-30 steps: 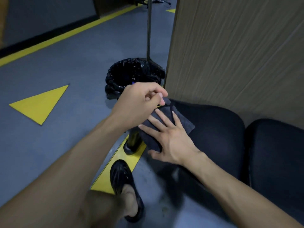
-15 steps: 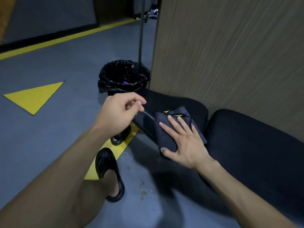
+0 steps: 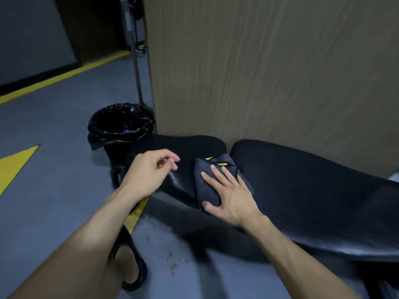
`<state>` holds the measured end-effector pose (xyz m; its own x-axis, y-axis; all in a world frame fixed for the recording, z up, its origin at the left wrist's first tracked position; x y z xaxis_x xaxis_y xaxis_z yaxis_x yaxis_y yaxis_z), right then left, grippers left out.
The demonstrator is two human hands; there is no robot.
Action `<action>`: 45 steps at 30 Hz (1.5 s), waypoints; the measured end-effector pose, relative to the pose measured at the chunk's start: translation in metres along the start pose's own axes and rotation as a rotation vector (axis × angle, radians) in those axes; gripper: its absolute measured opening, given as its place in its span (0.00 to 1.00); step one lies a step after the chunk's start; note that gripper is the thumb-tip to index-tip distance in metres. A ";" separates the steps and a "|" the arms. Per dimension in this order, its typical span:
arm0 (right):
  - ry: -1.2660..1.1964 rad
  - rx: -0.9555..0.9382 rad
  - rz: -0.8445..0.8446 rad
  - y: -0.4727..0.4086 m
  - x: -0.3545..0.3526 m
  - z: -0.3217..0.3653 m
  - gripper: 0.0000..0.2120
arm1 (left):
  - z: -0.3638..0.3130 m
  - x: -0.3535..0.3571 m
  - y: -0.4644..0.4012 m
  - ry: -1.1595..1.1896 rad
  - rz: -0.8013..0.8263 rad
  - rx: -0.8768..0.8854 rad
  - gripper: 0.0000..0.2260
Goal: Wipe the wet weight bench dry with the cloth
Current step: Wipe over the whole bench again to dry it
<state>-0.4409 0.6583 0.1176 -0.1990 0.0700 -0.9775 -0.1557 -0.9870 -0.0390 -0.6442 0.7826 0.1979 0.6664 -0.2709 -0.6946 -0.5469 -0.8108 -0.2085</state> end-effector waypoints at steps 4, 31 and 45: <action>-0.057 0.151 -0.024 0.040 -0.021 -0.045 0.34 | -0.024 0.025 0.009 -0.020 0.071 0.034 0.08; -0.093 0.217 -0.013 -0.054 -0.016 -0.069 0.33 | -0.016 0.075 -0.047 -0.316 0.209 0.188 0.11; -0.017 0.270 0.001 -0.175 -0.031 -0.113 0.26 | 0.021 0.107 -0.056 -0.358 0.156 0.119 0.15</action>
<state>-0.2985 0.8123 0.1314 -0.2154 0.0735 -0.9737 -0.4076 -0.9129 0.0212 -0.5529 0.8100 0.1212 0.3641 -0.1709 -0.9155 -0.6960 -0.7031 -0.1455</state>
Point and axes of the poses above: each hand's wrist, its own y-axis away from the middle knuckle, its own x-axis out of the palm, z = x × y, the point moved 3 cm from there along -y, towards the middle knuckle, and after that the axes turned 3 degrees about -y, right-handed, at the moved point
